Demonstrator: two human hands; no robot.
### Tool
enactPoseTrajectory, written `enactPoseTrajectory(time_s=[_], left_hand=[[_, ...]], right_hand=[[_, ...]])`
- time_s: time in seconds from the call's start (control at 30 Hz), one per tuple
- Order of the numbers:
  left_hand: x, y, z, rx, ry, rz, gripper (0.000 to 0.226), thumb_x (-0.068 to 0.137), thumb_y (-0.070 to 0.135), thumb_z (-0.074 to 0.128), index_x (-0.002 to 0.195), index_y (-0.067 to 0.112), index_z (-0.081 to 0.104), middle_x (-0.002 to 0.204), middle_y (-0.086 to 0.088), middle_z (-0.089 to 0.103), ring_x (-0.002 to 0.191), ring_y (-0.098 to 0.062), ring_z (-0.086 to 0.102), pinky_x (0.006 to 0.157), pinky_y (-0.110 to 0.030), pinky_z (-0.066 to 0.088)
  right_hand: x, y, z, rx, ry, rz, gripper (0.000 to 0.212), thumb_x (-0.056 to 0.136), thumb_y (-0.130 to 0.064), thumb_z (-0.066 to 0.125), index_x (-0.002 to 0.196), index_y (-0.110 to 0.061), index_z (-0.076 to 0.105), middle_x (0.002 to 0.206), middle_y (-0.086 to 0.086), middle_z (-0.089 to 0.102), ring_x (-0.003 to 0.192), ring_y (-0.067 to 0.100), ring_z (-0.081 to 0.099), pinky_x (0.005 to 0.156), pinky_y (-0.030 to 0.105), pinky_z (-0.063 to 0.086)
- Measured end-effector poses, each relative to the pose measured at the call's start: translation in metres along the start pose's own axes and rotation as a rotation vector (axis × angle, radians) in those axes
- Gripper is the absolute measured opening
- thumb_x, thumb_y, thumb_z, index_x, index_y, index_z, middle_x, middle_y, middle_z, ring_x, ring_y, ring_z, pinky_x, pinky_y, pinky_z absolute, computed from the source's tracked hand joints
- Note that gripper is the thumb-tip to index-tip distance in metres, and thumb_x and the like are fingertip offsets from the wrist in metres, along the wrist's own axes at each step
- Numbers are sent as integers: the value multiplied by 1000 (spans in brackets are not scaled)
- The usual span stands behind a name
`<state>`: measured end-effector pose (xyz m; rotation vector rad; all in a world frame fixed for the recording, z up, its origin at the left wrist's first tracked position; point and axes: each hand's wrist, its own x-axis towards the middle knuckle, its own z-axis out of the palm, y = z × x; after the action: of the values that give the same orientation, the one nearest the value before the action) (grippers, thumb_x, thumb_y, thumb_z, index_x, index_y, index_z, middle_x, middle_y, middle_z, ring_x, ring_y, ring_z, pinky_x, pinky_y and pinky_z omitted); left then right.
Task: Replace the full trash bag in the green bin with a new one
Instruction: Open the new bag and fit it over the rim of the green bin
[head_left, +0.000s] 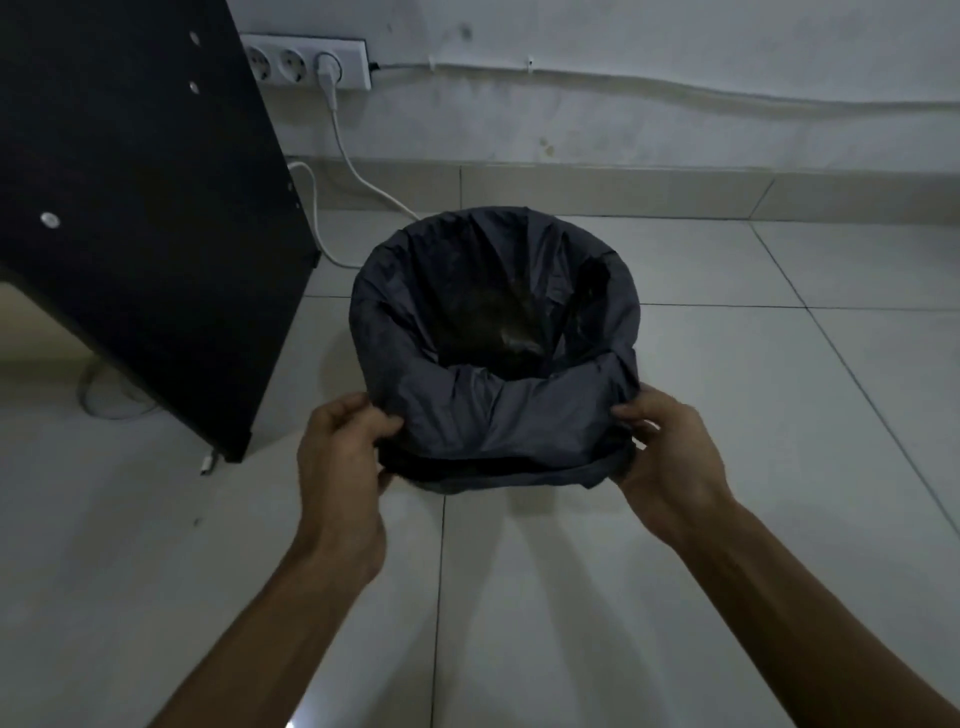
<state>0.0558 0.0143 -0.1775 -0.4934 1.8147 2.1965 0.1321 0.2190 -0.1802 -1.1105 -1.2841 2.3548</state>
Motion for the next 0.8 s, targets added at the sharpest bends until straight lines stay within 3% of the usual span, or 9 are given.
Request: enactPoseTrajectory(time_s=[0.07,0.2,0.23,0.3,0.4,0.5,0.57,0.67,0.8], left_hand=[[4,-4,-1,-76,-31,-86,27,84,-3,53,106,10,59,102,-10,64,94,-22,58,90,-41,50],[12,-10,3,-180,-69,-130,24,88,-14,48,98,4,59,96,-13,64,79,-19,60,83,-28,52],[11,-13,4,-198,-80,-151,24,88,-14,48,102,1,59,99,-15,65,81,-20,61,85,-28,52],[8,-17,8,-208,-99,-190,24,88,-13,51,107,-1,61,104,-18,67,86,-23,62,86,-31,53],[-2,-18,13,-116,-60,-194,16,88,-6,57,96,6,62,93,-13,69,80,-21,62,68,-32,56],[-9,-16,15,-44,8,-117,13,89,-2,60,93,10,63,94,-9,67,81,-16,61,72,-32,54],[-14,-13,16,11,36,-7,15,88,-2,61,91,11,65,93,-9,66,76,-13,61,72,-29,52],[-23,-9,22,6,-10,95,15,87,-5,59,89,8,67,92,-13,70,77,-18,64,73,-35,55],[-35,-10,28,-76,-72,100,14,91,2,51,91,-2,64,85,-14,65,80,-22,58,73,-38,49]], right_hand=[[4,5,4,-15,54,1,41,76,12,49,115,6,59,105,19,68,82,26,63,68,37,53],[13,10,2,99,75,70,42,72,19,41,107,9,62,107,21,67,89,32,62,84,40,55],[13,12,2,113,49,92,42,72,17,38,103,5,63,104,18,66,88,32,61,80,40,56],[9,18,4,48,59,86,34,75,15,38,95,-2,60,94,13,65,78,29,58,57,34,53],[4,23,9,-38,199,-30,27,83,12,46,102,-6,57,89,14,63,74,27,58,55,31,46],[-7,23,11,-38,375,-201,14,82,-1,60,84,-13,54,80,7,58,77,23,54,58,30,42],[-21,28,13,-110,427,-399,16,81,-16,67,84,-16,52,87,7,57,83,22,53,62,31,44],[-41,43,18,-342,286,-692,31,75,-29,70,99,-17,53,103,8,57,94,15,56,75,27,48],[-41,60,22,-521,84,-737,23,81,-15,74,99,-11,60,91,-1,63,84,7,61,70,16,50]])
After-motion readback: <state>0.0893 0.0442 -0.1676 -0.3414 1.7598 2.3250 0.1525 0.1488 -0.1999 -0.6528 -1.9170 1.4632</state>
